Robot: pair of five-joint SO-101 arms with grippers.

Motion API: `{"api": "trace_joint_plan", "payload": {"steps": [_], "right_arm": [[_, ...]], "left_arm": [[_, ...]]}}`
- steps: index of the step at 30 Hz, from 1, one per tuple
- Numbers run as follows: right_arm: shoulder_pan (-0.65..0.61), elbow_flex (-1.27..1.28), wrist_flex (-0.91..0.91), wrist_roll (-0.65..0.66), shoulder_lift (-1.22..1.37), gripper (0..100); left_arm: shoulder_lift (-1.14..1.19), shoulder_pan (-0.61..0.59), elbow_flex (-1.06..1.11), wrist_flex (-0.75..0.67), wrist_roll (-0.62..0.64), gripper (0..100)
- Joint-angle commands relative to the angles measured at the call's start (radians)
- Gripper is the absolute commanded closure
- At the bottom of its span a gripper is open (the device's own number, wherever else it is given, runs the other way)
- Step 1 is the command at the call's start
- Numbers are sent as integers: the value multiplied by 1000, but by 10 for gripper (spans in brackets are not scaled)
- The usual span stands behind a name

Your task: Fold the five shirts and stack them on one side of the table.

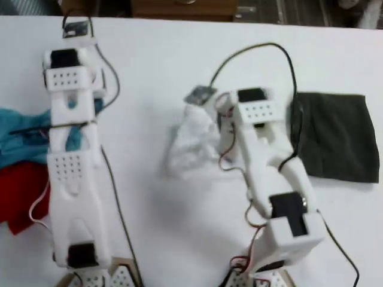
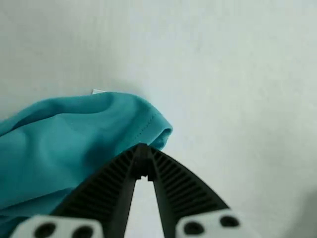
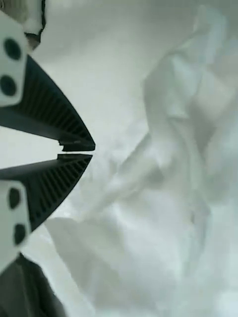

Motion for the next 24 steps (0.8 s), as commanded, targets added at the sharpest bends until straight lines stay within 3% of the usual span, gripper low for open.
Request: {"api": "trace_joint_plan", "payload": {"steps": [1, 7, 13, 24], "right_arm": [[7, -114, -68, 12, -117, 976], [-30, -138, -278, -161, -5, 976], [-39, -157, -424, -219, 183, 976], [-65, -402, -323, -242, 245, 976]], "left_arm": [[-25, -12, -35, -11, 6, 977], [-23, -9, -35, -9, 8, 977], [-23, -12, -35, 0, 8, 977], [89, -6, -44, -11, 11, 977]]}}
